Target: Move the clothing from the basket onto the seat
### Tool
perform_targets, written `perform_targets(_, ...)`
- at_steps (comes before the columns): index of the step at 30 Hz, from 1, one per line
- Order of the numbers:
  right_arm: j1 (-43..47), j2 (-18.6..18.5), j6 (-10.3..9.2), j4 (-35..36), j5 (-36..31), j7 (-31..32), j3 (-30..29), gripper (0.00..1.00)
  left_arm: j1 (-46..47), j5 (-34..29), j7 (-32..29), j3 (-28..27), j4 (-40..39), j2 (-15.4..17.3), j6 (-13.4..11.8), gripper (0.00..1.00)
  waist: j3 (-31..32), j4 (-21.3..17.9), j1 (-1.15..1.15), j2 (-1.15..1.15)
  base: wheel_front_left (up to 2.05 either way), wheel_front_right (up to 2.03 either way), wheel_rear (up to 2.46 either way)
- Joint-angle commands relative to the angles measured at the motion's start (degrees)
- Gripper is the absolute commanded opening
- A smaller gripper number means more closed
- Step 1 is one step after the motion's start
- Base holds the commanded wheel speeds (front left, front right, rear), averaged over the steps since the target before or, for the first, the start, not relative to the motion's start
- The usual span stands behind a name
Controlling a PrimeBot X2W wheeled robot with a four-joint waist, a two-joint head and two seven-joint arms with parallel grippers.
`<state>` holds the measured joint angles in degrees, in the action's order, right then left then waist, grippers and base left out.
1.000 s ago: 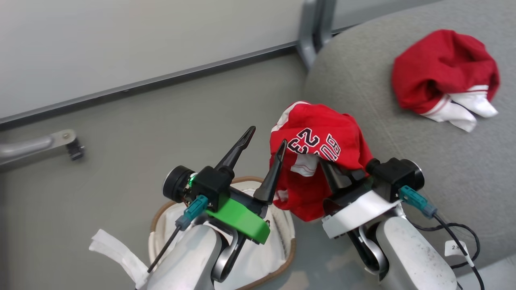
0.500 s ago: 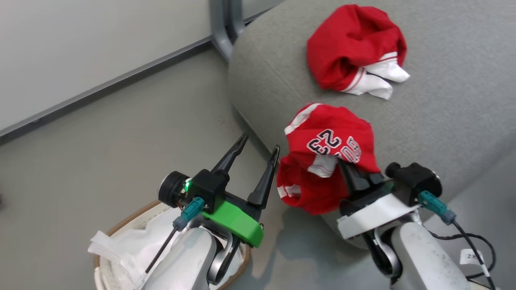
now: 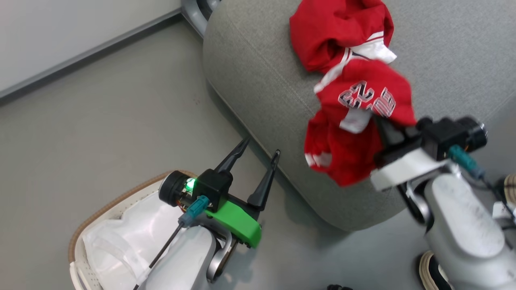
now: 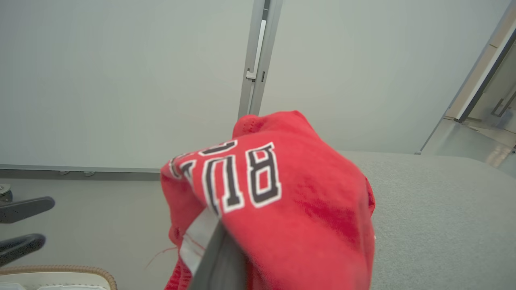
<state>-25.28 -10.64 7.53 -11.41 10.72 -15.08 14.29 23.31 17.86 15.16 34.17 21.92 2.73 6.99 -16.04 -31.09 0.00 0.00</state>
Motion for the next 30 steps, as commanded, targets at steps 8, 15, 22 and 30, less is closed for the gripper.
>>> perform_targets(8,-19.22,-9.92,-0.08,-8.59,-0.97,-0.11,0.16,0.00,2.64,-2.87,-0.02,-1.49,1.25,1.18,0.42,1.00,-7.91,4.06,0.00,0.00,0.00,0.00,0.00)
perform_targets(15,-33.64,-18.09,-0.08,-16.35,-2.96,-0.11,-0.57,0.00,5.95,-4.08,-0.01,-0.62,-0.19,1.23,0.50,1.00,-13.36,8.31,0.00,0.00,0.00,0.00,0.00)
perform_targets(22,-43.73,-23.68,-0.08,-27.52,-4.04,-0.11,-4.21,0.00,10.13,-4.39,-0.01,0.98,-1.41,0.82,0.52,1.00,-18.66,13.52,0.00,0.00,0.00,0.00,0.00)
perform_targets(30,-43.71,-23.36,-0.08,-33.62,-4.37,-0.11,-8.80,0.00,12.31,-5.34,-0.02,0.28,-2.24,1.14,0.53,1.00,-23.92,16.79,0.00,0.00,0.00,0.00,0.00)
